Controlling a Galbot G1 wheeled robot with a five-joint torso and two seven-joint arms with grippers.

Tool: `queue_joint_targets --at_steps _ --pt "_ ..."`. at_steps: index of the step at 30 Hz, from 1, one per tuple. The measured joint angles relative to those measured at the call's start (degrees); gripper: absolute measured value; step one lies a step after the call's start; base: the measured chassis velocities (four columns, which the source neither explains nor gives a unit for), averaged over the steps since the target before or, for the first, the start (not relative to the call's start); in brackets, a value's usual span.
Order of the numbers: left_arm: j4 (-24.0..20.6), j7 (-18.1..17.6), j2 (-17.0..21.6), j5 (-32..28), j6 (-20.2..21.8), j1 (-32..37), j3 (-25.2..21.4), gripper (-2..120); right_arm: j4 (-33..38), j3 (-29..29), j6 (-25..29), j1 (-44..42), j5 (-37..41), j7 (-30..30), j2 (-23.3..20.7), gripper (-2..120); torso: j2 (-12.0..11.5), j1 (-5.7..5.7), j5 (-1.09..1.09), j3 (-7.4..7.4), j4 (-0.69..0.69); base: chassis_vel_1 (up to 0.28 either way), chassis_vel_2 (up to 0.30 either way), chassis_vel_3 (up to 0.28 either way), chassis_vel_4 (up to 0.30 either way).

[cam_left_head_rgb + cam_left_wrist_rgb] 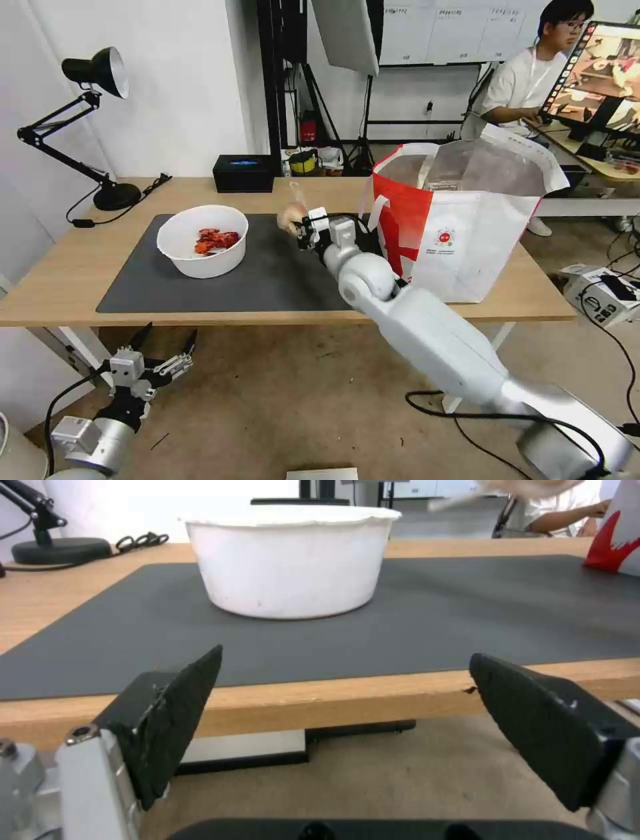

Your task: Pick up the trash from the table and place it into the takeout bag.

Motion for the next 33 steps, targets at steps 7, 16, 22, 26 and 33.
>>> queue_joint_targets --at_steps 7,16,22,26,33 --pt "-0.6 -0.1 -0.1 0.1 0.1 0.4 -0.6 100 9.9 3.1 2.0 -5.4 -0.6 1.7 -3.1 3 0.0 0.00 0.00 0.00 0.00 0.000 0.000 0.000 0.000" --pt "-0.9 -0.1 -0.5 0.6 0.1 0.7 -0.5 100 16.1 10.7 7.8 -10.7 -3.2 0.3 -5.5 3 0.0 0.00 0.00 0.00 0.00 0.000 0.000 0.000 0.000" --pt "-1.0 -0.1 -0.6 0.8 0.1 0.9 -0.5 100 20.0 16.5 8.6 -12.4 -2.2 0.3 -7.7 3 0.0 0.00 0.00 0.00 0.00 0.000 0.000 0.000 0.000" --pt "-1.1 -0.1 -0.8 1.1 0.1 0.9 -0.2 100 22.4 20.3 9.1 -12.8 -0.9 0.3 -10.6 3 0.0 0.00 0.00 0.00 0.00 0.000 0.000 0.000 0.000" --pt "-1.2 -0.1 -1.1 1.7 0.1 0.8 0.7 100 24.3 26.0 9.5 -13.1 2.5 1.1 -14.8 3 0.0 0.00 -0.01 0.00 0.00 0.000 0.000 0.000 0.000"
